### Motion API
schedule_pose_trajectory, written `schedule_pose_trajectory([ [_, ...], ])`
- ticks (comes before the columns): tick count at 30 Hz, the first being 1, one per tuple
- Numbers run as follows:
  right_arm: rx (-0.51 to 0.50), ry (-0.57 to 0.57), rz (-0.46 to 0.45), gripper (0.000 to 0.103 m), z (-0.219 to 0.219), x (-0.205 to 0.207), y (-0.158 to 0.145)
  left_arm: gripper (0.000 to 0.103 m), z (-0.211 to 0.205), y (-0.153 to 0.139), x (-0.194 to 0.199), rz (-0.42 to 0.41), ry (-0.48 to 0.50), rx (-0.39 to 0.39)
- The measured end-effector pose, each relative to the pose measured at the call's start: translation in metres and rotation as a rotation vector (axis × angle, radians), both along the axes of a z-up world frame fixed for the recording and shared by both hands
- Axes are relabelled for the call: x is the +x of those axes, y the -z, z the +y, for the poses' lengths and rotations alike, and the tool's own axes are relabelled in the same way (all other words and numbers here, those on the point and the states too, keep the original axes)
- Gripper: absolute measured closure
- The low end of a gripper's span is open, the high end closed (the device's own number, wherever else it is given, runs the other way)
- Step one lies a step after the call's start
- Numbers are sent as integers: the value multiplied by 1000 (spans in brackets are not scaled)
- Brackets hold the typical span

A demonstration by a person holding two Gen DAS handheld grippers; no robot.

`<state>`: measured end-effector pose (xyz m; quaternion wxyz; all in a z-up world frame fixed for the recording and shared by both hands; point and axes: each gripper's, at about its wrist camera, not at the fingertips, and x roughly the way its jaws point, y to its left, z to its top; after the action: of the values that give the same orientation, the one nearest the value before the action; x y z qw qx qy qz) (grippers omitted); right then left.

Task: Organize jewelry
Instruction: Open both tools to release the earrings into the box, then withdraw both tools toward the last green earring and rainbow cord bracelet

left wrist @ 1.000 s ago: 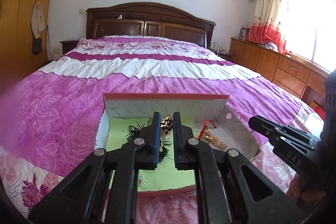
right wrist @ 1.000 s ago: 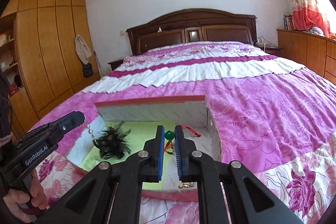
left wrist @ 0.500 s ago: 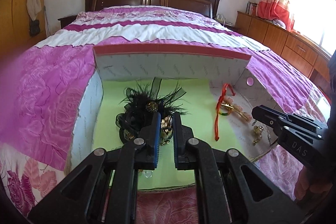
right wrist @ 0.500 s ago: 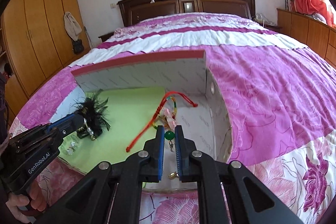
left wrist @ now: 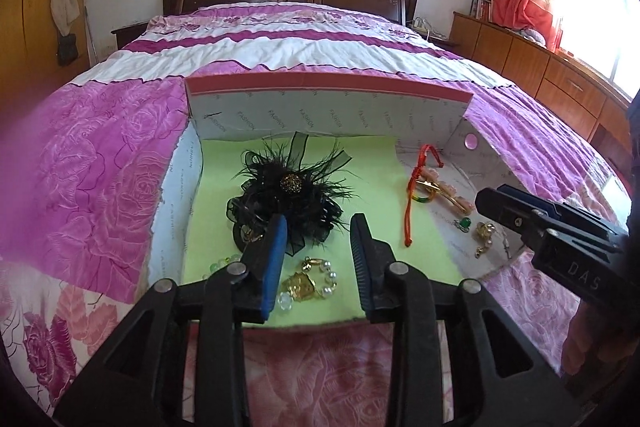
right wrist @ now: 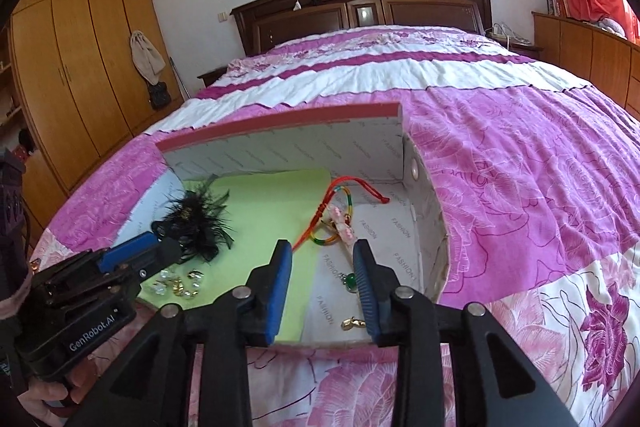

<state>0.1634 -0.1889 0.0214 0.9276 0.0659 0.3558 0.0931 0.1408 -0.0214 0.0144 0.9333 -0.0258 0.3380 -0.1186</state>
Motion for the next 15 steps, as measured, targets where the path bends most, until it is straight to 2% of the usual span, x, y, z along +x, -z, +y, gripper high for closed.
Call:
schedule_pose_trajectory([
  [5,22,4,-41,58,-1,-17,-15,77,3,-8,-10,-2,2,-13],
  [15,74,7,-85,58,-10,-54,-37,76,14,-25,-34,1,-7,-47],
])
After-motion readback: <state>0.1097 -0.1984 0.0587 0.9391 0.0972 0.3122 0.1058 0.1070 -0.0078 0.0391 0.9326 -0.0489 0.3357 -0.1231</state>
